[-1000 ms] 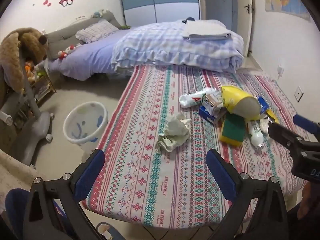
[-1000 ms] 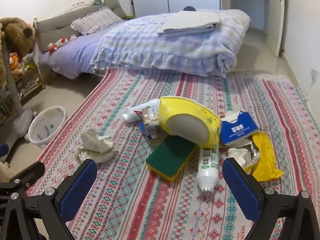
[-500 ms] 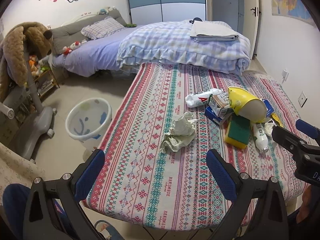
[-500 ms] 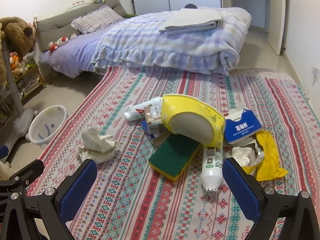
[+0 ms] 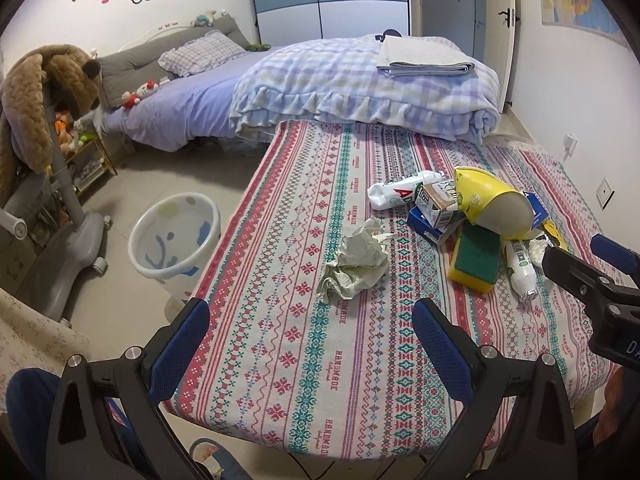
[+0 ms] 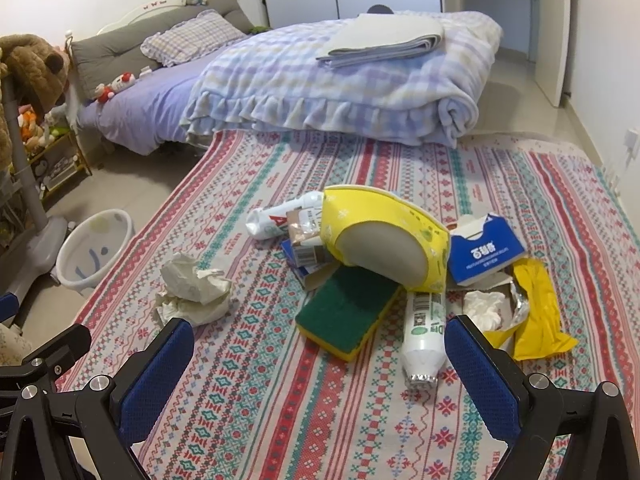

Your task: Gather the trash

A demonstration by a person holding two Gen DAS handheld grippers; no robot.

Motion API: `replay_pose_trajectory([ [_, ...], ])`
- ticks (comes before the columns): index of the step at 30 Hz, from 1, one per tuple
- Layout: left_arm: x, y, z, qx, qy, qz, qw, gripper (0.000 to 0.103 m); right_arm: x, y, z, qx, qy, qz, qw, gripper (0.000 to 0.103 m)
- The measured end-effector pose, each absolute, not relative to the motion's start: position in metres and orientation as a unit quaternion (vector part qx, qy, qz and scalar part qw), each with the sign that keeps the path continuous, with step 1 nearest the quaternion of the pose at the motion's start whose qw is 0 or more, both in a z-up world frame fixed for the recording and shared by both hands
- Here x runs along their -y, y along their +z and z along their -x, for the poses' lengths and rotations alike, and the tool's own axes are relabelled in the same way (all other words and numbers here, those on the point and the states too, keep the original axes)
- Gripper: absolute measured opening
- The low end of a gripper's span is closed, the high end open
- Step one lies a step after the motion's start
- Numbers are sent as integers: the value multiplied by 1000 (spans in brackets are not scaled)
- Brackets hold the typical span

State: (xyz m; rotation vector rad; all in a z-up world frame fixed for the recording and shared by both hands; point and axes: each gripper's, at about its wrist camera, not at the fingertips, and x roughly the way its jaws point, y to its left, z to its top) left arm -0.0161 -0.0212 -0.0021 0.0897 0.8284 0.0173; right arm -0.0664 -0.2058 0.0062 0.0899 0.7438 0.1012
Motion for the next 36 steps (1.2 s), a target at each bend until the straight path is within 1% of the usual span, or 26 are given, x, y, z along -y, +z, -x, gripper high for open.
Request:
replay_pose_trajectory([
  [36, 25, -6, 20, -405, 1, -50, 913, 102, 205, 6, 66, -365, 48, -43, 929, 103],
])
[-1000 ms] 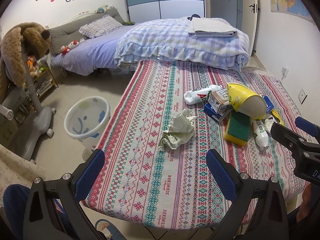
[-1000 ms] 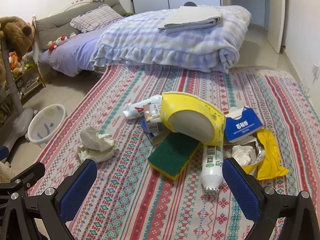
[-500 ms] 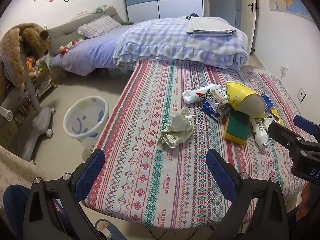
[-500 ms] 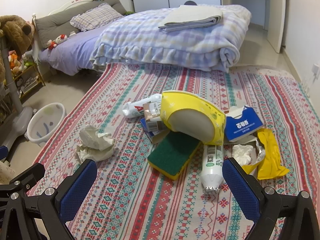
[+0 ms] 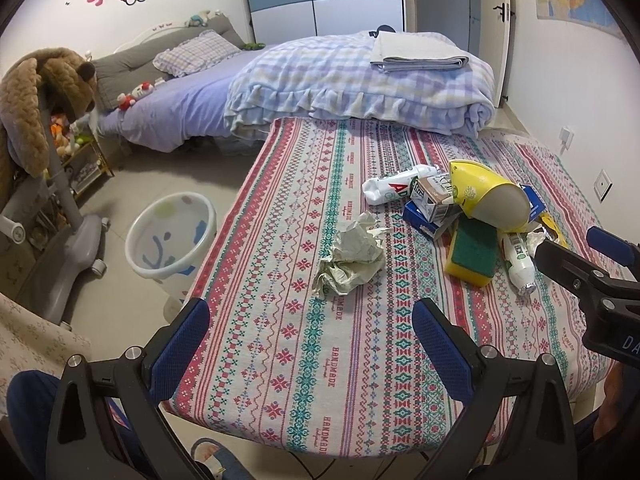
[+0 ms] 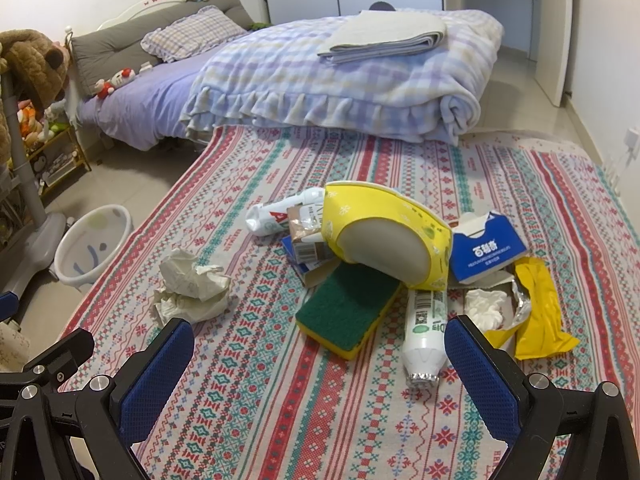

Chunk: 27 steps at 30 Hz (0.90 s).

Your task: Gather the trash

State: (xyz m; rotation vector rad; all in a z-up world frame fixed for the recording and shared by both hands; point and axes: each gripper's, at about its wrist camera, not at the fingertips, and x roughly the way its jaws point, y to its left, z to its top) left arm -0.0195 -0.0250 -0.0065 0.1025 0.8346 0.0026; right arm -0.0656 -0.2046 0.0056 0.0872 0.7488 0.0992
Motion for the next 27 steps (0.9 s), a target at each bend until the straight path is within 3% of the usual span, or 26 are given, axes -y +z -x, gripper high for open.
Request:
replay_pose_trajectory([
  [13, 24, -19, 10, -414, 1, -60, 908, 102, 215, -6, 58, -386, 37, -58, 920, 103],
  [17, 12, -38, -21, -450, -19, -62, 891, 102, 236, -15, 50, -407, 10, -89, 909, 103],
  [21, -18, -53, -55, -468, 5, -49, 882, 102, 281, -26, 45, -422, -50, -151, 892, 103],
  [27, -19, -65, -77, -487, -23, -20, 873, 89, 338, -45, 45, -436, -93, -280, 850, 103],
])
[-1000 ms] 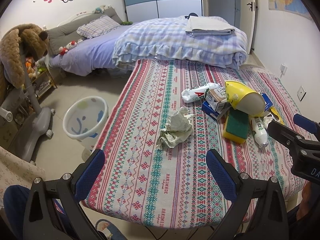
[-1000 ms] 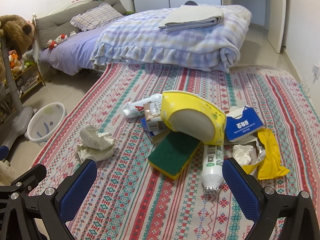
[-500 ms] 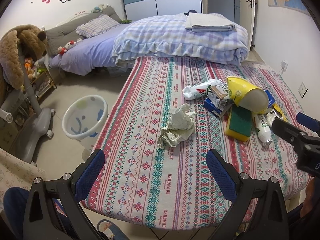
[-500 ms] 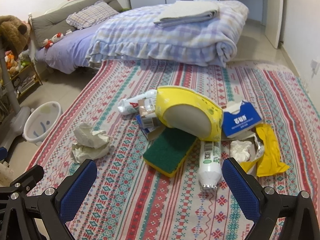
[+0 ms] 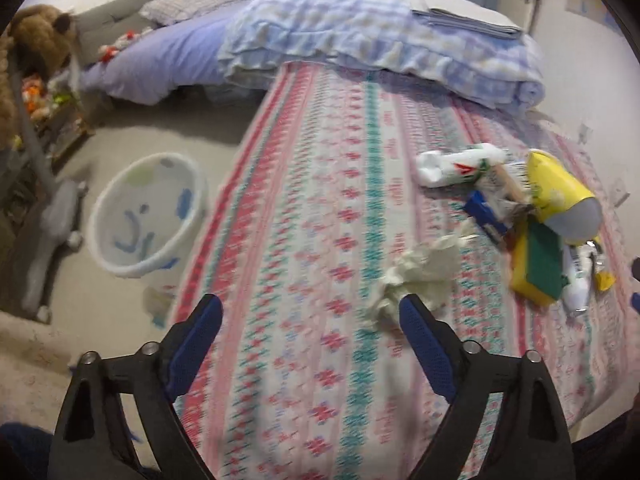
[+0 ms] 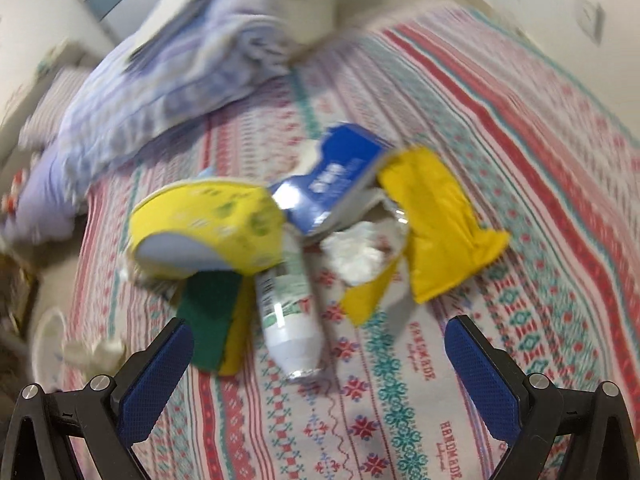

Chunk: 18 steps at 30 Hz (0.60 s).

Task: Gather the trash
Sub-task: 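Grasp the crumpled tissue with the left tool while the right tool grasps the white AD bottle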

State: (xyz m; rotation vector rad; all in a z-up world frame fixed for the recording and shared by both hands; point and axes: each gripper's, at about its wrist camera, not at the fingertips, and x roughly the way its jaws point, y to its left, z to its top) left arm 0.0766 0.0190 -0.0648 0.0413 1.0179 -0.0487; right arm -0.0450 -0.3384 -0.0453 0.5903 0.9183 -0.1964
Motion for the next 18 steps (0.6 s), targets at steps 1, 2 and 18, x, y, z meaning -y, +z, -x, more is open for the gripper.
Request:
replay_pose_trajectory([
  [1, -10, -66, -78, -485, -39, -25, 873, 89, 344, -47, 46, -436, -97, -294, 845, 103],
  [2, 1, -67, -78, -482, -54, -33, 874, 89, 348, -49, 46, -436, -103, -304, 841, 103],
  [18, 0, -85, -107, -503, -106, 74, 854, 25, 317, -76, 25, -468, -55, -271, 839, 88],
])
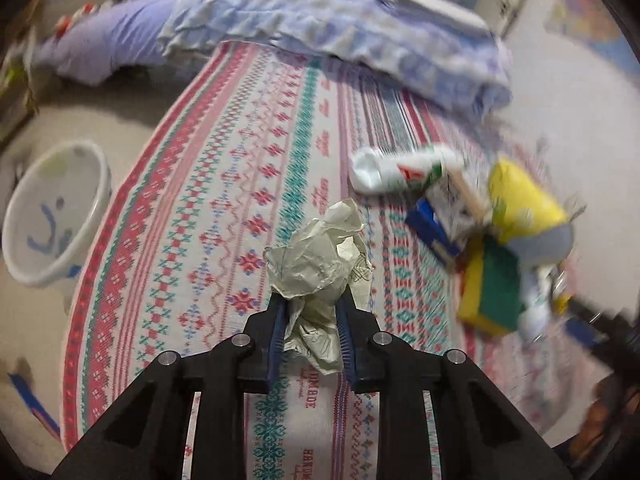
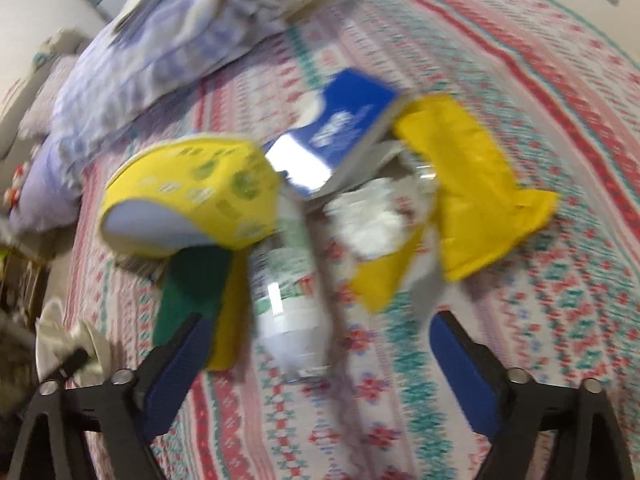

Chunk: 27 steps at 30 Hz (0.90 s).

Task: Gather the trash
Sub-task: 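Grasp the crumpled tissue with the left tool while the right tool grasps the white AD bottle, then carry tissue and bottle over the white wastebasket and open both tools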

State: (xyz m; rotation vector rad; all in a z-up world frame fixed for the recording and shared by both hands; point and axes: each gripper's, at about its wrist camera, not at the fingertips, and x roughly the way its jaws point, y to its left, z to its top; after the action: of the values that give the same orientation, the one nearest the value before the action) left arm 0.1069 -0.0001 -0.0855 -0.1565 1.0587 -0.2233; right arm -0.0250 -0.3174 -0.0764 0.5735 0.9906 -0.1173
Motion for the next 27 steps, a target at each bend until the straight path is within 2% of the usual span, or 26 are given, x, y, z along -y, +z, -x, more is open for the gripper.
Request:
replay_pose_trajectory([
  [6, -26, -73, -103, -508, -130, 159, 837, 25, 300, -86, 8, -478, -46, -246, 842, 77],
  [9, -35, -66, -98, -505, -139, 177, 833, 25, 293, -94, -1, -489, -40, -238, 838, 62],
  [10, -37, -64, -96, -503, -138, 178, 834, 25, 291, -97, -4, -493, -39, -237, 837, 47],
  [11, -39, -63, -93, -502, -137, 177, 836, 25, 290, -100, -5, -497, -35, -239, 834, 41],
  [22, -69, -57, -75, -512, -136, 179, 829, 25, 294, -72, 40, -467, -19, -327, 822, 40],
  [27, -97, -43, -76, -514, -123, 181, 829, 25, 293, -57, 65, -423, -32, -367, 828, 40],
])
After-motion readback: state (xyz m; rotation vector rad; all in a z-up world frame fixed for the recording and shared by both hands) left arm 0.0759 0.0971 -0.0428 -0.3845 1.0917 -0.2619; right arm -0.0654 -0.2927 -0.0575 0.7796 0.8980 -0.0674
